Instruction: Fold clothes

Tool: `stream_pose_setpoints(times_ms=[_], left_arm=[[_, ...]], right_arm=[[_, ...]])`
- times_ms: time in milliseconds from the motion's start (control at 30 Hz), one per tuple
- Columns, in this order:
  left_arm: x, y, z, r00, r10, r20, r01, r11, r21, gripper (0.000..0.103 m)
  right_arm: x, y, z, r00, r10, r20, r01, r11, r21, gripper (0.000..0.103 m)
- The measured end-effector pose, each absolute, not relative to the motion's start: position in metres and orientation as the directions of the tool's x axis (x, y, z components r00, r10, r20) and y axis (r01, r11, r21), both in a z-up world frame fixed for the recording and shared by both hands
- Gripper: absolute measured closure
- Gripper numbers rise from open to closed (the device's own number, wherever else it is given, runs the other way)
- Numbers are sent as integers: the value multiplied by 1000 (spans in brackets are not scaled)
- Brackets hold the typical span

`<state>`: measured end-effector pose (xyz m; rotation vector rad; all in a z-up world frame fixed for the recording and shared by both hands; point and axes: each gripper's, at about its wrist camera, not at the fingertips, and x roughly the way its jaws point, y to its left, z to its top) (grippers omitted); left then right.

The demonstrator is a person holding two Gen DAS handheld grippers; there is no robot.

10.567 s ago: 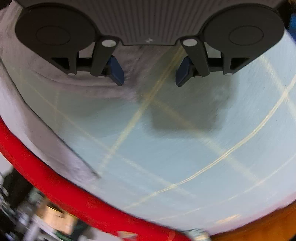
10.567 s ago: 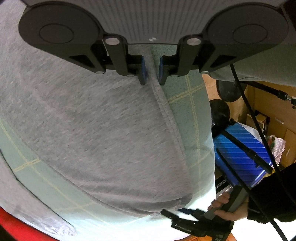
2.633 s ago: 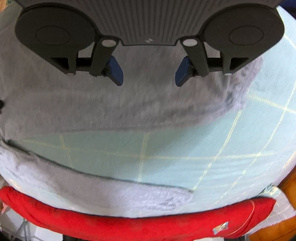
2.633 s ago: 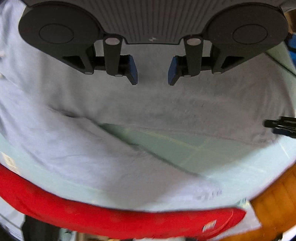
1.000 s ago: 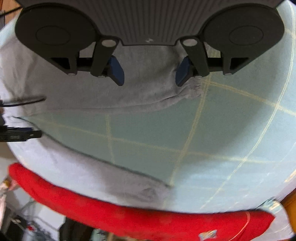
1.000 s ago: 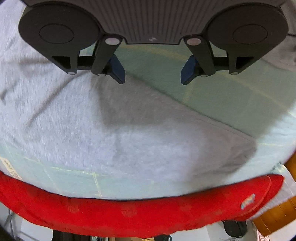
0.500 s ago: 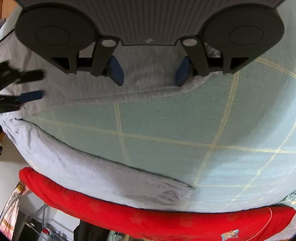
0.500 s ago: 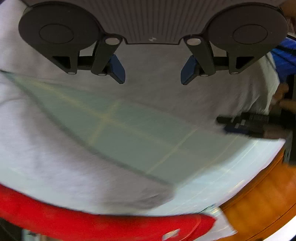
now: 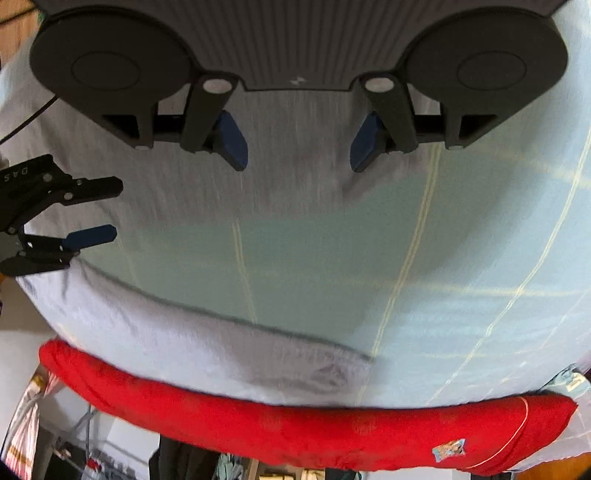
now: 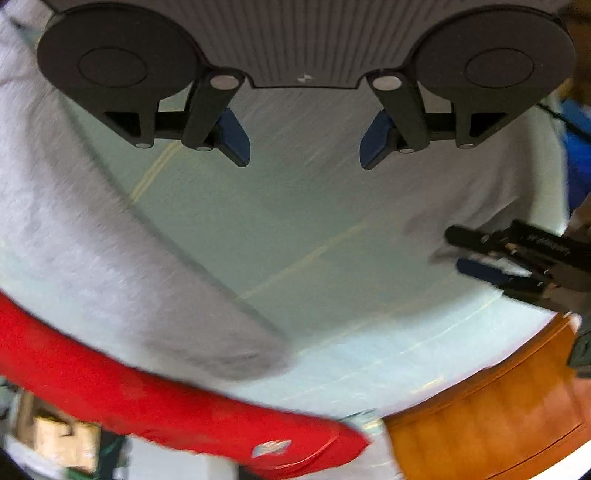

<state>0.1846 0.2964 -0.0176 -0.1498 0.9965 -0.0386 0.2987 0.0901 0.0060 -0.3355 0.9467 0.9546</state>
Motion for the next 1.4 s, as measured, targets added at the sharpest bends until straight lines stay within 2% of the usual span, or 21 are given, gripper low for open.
stream_pose_setpoints(times_ms=[133,267,433,500,567,667,733,800,833,1033,1133,1200,1300,1400], left_arm=[[158,285,-27,481,-136,-866,-5,987,-158,41],[136,278,-45,386,-83,-919,34,997,-75,38],[134,285,-27,388,-72,-919,-34,995,-92,40],[137,279,-24,404,-80,-911,25,997,-77,37],[142,280,-37,351,-42,-935,12,999,-40,37],[141,293,-33,366,-61,-929,-80,992,-97,43],[147,299,-20,420,-78,-904,-98,987,-130,42],[156,305,-9,474,-94,-875,-96,983,-158,41],[163,307,-6,495,-104,-863,-86,982,-168,41],[203,303,-26,504,-160,-849,-48,976,-213,39],[199,307,-46,460,-102,-882,-83,984,-158,41],[199,309,-42,455,-92,-886,-97,984,-152,41],[201,311,-31,454,-87,-887,-114,981,-155,48],[206,309,-21,463,-97,-881,-107,980,-165,45]], right_arm=[[287,100,-19,182,482,-857,-825,549,134,31],[293,101,-25,180,485,-856,-802,576,158,29],[294,103,-25,175,478,-860,-815,561,146,28],[295,105,-26,172,478,-861,-817,558,146,24],[291,107,-26,173,475,-863,-818,557,143,19],[287,113,-27,175,470,-865,-823,552,134,14],[287,113,-29,171,477,-862,-825,548,139,10],[285,114,-32,158,486,-860,-831,536,150,1],[283,116,-34,153,482,-863,-841,522,142,0],[278,121,-36,176,457,-872,-845,524,104,0],[275,121,-36,197,458,-867,-841,534,92,0],[271,120,-37,217,462,-860,-839,539,78,0],[267,117,-38,244,476,-845,-835,546,67,0],[266,115,-35,249,481,-841,-835,546,64,0]])
